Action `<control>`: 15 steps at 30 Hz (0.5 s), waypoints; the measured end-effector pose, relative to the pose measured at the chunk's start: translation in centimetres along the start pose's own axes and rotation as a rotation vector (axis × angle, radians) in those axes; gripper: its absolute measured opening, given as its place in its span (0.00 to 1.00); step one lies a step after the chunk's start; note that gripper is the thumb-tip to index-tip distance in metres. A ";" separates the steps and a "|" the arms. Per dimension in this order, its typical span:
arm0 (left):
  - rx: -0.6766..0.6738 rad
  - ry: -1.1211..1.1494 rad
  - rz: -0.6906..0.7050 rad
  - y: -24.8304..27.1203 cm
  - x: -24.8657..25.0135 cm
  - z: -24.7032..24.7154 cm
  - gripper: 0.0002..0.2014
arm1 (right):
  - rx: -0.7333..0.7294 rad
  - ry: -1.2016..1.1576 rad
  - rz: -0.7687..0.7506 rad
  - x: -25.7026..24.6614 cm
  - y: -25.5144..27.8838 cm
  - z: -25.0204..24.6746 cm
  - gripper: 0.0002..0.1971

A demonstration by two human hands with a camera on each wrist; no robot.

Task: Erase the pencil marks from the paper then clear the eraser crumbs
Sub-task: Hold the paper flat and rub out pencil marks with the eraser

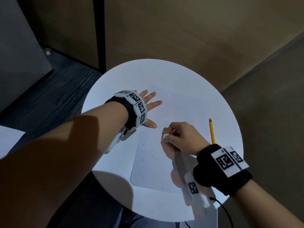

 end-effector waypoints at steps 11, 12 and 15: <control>-0.002 -0.004 -0.005 0.0 0.0 -0.1 0.47 | 0.031 0.010 -0.025 -0.4 0.1 -0.2 0.08; 0.002 -0.010 -0.005 0.0 0.0 -0.2 0.46 | 0.056 -0.010 -0.017 -0.4 -0.4 -0.6 0.07; 0.007 -0.017 -0.008 0.2 0.1 -0.3 0.46 | 0.175 -0.070 0.000 -0.3 -0.9 -1.4 0.05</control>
Point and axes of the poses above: each hand's wrist, its own y-axis away from the middle knuckle, its own z-axis out of the palm, x = y × z, the point moved 10 cm from there along -y, towards the middle knuckle, and after that the axes turned 4 degrees about -y, right-handed, at the moved point
